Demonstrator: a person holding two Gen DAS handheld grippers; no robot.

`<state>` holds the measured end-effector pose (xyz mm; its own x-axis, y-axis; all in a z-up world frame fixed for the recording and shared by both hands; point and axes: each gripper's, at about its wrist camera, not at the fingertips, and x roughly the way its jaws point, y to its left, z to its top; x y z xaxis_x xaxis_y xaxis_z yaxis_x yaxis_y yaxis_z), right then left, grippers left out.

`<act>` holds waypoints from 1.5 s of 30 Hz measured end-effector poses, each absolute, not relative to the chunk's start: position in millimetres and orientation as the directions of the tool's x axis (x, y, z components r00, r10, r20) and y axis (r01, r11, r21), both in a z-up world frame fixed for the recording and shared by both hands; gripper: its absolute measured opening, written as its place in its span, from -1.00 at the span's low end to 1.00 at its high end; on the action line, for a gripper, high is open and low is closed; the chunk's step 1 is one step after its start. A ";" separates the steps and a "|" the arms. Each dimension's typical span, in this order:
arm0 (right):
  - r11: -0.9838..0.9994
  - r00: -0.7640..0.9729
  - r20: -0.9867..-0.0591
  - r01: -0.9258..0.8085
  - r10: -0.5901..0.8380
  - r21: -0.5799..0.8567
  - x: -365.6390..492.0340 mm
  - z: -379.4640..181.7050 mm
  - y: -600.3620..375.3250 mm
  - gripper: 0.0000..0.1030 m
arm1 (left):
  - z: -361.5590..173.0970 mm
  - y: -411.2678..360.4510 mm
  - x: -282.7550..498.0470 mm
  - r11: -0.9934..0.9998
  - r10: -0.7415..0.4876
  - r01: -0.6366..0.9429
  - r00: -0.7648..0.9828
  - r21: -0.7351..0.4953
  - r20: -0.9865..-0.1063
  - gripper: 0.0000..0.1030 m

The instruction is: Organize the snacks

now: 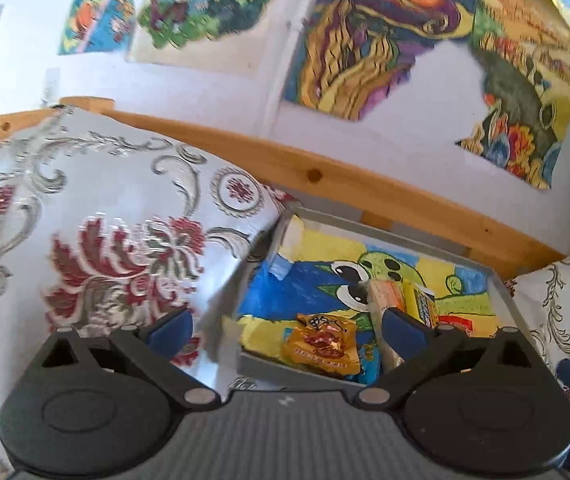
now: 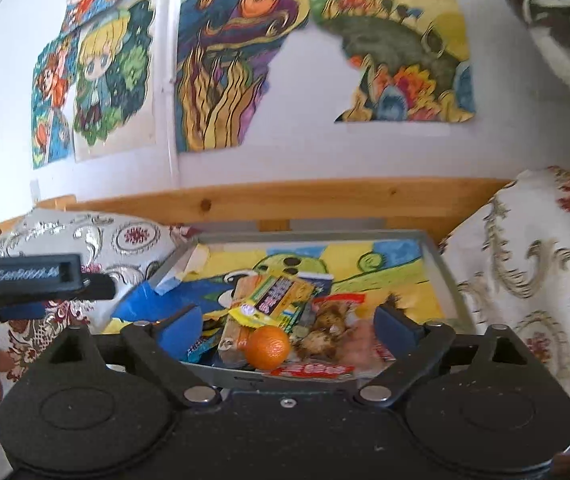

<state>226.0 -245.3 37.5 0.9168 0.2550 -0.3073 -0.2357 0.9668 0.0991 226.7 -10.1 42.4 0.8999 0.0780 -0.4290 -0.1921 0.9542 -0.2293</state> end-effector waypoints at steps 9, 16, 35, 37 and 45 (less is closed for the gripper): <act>0.978 0.944 -0.263 -0.176 0.200 0.110 168.2 61.0 -269.2 0.98 | 54.7 -14.9 160.7 0.961 0.113 -0.196 0.921 -0.193 -0.372 0.99; 0.980 0.949 -0.251 -0.176 0.194 0.092 116.0 71.1 -274.4 0.98 | 57.0 -22.8 110.8 0.972 0.111 -0.174 0.931 -0.157 -0.349 0.99; 0.982 0.938 -0.289 -0.177 0.191 0.071 13.1 67.4 -263.7 0.99 | 54.1 -19.6 12.0 0.977 0.120 -0.169 0.937 -0.127 -0.327 0.99; 0.982 0.937 -0.295 -0.174 0.187 0.070 6.2 66.0 -262.8 0.99 | 52.3 -18.5 3.0 0.979 0.121 -0.167 0.938 -0.119 -0.325 0.99; 0.986 0.933 -0.317 -0.158 0.169 0.060 -14.1 62.6 -259.3 0.99 | 41.0 -18.1 -22.5 0.984 0.111 -0.150 0.939 -0.099 -0.326 0.99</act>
<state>-14.1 -259.3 62.6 0.9331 0.1694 -0.3172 -0.1585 0.9855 0.0601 -22.5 -18.1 41.0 0.9389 0.1106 -0.3261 -0.1502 0.9837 -0.0990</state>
